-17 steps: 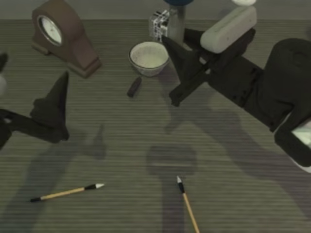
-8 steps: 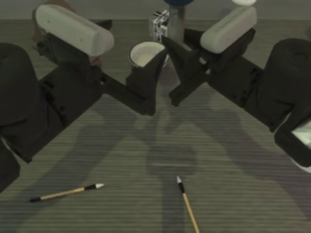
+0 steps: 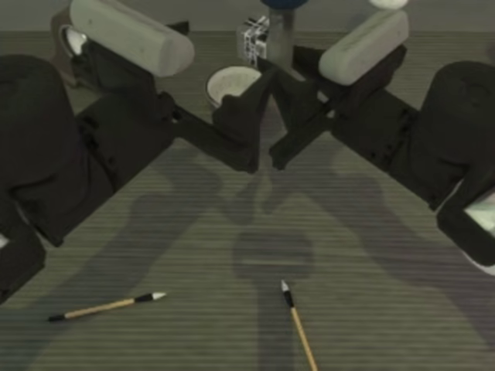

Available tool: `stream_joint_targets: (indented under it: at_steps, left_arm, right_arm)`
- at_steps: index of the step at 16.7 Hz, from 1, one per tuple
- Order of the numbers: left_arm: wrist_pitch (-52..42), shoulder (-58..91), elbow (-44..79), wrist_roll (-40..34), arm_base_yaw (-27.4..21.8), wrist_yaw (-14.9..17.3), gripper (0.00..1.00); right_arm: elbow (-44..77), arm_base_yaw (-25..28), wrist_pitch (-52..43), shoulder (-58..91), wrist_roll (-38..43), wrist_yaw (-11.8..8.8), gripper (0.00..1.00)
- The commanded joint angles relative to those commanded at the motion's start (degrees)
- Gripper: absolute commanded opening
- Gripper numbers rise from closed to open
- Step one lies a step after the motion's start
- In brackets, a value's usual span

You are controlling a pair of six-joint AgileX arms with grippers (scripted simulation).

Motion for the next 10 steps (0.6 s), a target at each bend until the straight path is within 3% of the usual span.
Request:
stream_joint_targets:
  at_steps: [10]
  left_arm:
    - [6.63, 22.56, 15.67, 0.08, -0.43, -0.03, 1.00]
  right_arm:
    - [0.00, 0.00, 0.00, 0.00, 0.00, 0.00, 0.00]
